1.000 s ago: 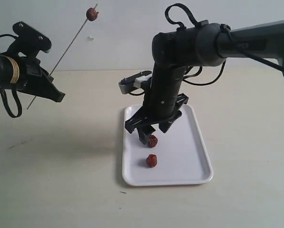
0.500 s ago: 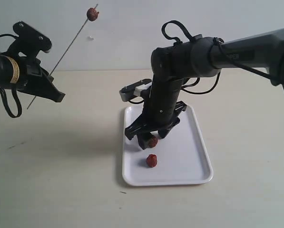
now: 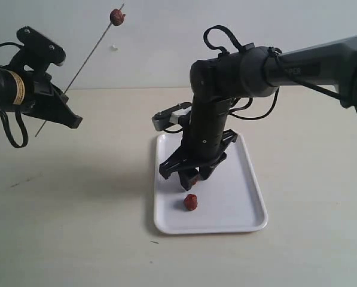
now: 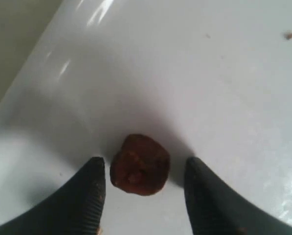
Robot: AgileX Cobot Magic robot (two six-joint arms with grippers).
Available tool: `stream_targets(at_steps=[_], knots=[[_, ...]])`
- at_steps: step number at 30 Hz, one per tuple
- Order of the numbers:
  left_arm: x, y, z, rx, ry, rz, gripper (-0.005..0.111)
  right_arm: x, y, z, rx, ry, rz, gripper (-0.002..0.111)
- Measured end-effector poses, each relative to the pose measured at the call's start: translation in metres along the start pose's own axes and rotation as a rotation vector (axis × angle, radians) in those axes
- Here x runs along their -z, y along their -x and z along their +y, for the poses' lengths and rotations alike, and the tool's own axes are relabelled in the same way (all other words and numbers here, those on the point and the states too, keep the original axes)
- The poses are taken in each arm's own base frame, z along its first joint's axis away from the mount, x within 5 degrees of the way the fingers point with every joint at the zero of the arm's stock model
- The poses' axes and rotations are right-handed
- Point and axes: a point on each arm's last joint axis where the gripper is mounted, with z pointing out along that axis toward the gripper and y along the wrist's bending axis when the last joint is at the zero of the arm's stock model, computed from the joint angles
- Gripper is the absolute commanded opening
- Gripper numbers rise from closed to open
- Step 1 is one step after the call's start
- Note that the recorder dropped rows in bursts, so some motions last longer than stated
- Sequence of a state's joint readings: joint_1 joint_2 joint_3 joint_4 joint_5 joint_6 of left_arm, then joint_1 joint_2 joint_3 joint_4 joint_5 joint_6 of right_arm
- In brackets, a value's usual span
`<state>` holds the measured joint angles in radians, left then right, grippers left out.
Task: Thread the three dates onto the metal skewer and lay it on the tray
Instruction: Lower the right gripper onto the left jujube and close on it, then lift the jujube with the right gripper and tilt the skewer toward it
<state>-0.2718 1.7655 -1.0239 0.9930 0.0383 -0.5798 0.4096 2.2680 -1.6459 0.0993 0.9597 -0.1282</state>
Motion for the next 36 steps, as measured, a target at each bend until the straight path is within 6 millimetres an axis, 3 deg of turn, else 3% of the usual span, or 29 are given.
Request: stream_targets(at_steps=[27,34,36], knots=[[0.0,0.001,-0.0007,0.002,-0.007,-0.011,0.0,0.0,0.0029,-0.0005,0.001,-0.005,-0.032,0.043],[0.0,0.001,-0.0007,0.002,-0.007,-0.011,0.0,0.0,0.0029,-0.0005,0.001,-0.005,-0.032,0.023],[0.0,0.001,-0.0007,0.002,-0.007,-0.011,0.0,0.0,0.0029,-0.0005,0.001,-0.005,-0.032,0.022]])
